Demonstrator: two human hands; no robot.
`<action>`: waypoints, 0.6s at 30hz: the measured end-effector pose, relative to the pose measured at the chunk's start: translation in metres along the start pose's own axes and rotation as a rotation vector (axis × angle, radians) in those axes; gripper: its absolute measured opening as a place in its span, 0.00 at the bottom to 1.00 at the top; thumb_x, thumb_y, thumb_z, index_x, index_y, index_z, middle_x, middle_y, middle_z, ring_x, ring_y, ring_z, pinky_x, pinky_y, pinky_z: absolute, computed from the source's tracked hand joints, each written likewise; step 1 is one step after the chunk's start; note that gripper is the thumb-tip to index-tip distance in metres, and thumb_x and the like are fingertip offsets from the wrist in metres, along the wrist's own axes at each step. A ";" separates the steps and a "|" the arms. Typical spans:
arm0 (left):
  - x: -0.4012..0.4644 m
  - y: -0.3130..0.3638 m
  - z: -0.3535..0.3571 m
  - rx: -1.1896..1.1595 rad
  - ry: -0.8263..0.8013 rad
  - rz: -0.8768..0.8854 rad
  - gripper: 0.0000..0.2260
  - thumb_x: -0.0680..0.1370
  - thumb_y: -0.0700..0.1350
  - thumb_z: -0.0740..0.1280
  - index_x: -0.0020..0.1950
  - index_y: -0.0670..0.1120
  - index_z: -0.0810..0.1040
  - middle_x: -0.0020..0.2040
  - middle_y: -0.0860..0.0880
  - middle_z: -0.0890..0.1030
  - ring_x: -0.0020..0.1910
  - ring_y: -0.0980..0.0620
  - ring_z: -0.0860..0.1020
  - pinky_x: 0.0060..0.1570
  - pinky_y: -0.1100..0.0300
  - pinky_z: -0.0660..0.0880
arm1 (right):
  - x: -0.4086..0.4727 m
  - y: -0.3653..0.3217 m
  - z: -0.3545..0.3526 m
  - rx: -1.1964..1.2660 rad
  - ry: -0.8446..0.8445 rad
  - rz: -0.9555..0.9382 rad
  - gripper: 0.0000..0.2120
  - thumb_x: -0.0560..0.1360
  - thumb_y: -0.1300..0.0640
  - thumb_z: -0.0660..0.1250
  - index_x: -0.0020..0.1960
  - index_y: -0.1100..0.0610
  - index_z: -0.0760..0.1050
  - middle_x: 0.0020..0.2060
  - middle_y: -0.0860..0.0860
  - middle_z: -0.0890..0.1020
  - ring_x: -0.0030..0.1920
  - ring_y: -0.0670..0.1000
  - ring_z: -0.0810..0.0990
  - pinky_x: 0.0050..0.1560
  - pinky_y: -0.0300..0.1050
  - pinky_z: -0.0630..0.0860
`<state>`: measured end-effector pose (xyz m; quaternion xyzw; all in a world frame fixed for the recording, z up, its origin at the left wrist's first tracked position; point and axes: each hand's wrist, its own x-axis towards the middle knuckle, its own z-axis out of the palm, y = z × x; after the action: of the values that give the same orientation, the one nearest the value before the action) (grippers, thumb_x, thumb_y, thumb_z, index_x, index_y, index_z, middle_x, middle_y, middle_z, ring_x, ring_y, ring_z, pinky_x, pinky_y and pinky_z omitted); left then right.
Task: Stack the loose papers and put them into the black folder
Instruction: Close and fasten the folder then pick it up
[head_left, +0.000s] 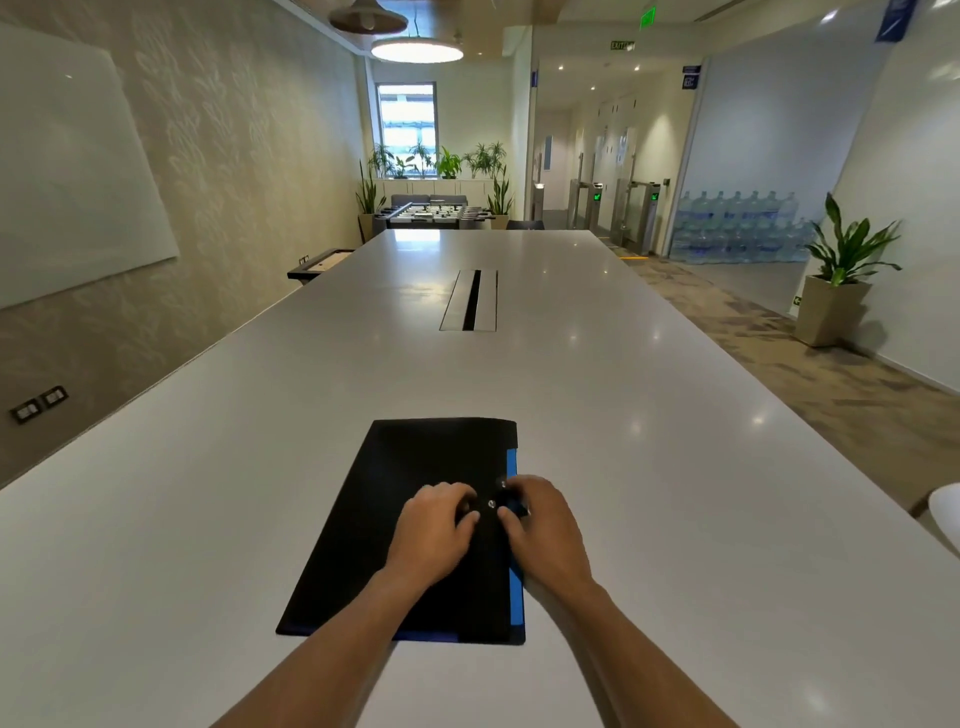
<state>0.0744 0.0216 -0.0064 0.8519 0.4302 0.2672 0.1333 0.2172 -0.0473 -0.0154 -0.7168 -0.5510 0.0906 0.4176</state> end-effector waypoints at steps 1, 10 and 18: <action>0.000 -0.005 0.001 -0.047 -0.005 -0.009 0.14 0.76 0.49 0.66 0.61 0.55 0.73 0.50 0.57 0.77 0.49 0.61 0.73 0.55 0.58 0.74 | -0.001 0.001 0.003 -0.047 -0.018 -0.023 0.17 0.76 0.49 0.65 0.64 0.48 0.71 0.61 0.46 0.77 0.61 0.46 0.74 0.62 0.37 0.68; 0.000 -0.009 0.013 0.083 -0.038 0.144 0.16 0.81 0.51 0.58 0.67 0.54 0.73 0.67 0.52 0.73 0.67 0.54 0.67 0.65 0.55 0.60 | -0.001 0.004 0.015 -0.373 -0.082 -0.109 0.22 0.80 0.45 0.53 0.70 0.51 0.69 0.69 0.52 0.74 0.70 0.51 0.70 0.70 0.48 0.64; 0.005 -0.008 0.014 0.172 -0.073 0.175 0.16 0.81 0.52 0.56 0.66 0.54 0.73 0.66 0.52 0.74 0.66 0.53 0.68 0.63 0.54 0.62 | 0.000 0.002 0.014 -0.451 -0.149 -0.117 0.22 0.82 0.45 0.49 0.72 0.51 0.66 0.72 0.52 0.70 0.74 0.52 0.64 0.73 0.49 0.58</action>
<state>0.0796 0.0301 -0.0194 0.9037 0.3704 0.2087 0.0516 0.2103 -0.0404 -0.0258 -0.7502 -0.6271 -0.0066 0.2097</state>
